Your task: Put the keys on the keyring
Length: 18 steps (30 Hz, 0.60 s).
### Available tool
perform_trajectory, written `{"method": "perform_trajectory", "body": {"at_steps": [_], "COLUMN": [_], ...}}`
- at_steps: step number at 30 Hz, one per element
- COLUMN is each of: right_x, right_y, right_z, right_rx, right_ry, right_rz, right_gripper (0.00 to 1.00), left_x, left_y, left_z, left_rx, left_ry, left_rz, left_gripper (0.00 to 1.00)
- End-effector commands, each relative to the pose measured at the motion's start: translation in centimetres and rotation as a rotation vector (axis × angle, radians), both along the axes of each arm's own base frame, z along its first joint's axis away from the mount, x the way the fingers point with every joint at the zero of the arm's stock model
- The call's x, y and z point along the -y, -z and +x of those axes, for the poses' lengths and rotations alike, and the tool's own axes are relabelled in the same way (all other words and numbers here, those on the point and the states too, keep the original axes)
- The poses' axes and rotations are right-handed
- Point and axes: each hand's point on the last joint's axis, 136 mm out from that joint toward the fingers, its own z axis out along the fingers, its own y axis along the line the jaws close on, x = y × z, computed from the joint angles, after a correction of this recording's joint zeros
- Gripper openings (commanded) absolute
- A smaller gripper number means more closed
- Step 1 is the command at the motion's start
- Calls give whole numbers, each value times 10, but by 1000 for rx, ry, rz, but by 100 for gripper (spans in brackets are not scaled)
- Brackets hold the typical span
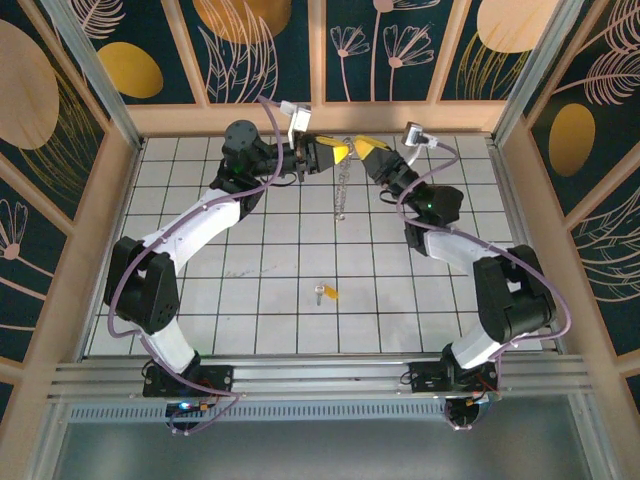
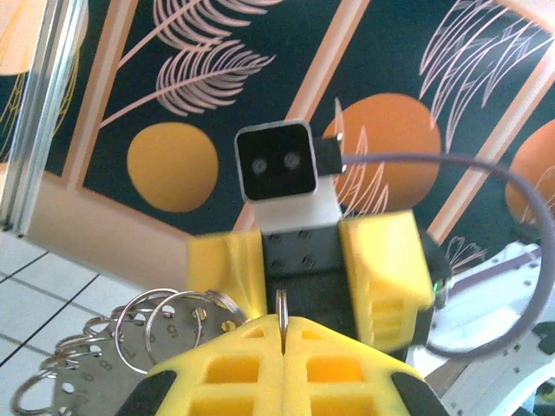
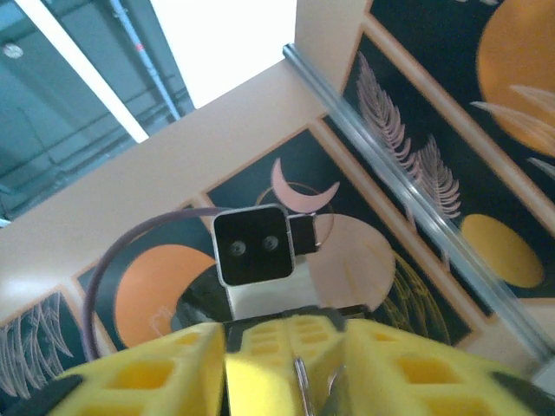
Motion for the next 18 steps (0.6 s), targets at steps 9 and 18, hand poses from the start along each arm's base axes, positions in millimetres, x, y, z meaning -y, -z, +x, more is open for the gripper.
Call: {"method": "perform_trajectory", "body": {"at_steps": [9, 18], "right_x": [45, 32], "right_y": [13, 36], "right_z": [12, -11], "right_rx": [-88, -12], "right_ry": [119, 10], "right_rz": [-260, -421], "right_gripper": [48, 47], "left_x": [-1, 7], "left_y": [-5, 12], "left_z": [-3, -7], "left_rx": [224, 223], "left_ry": [-11, 108], "left_rz": [190, 244], "left_gripper": [0, 0]}}
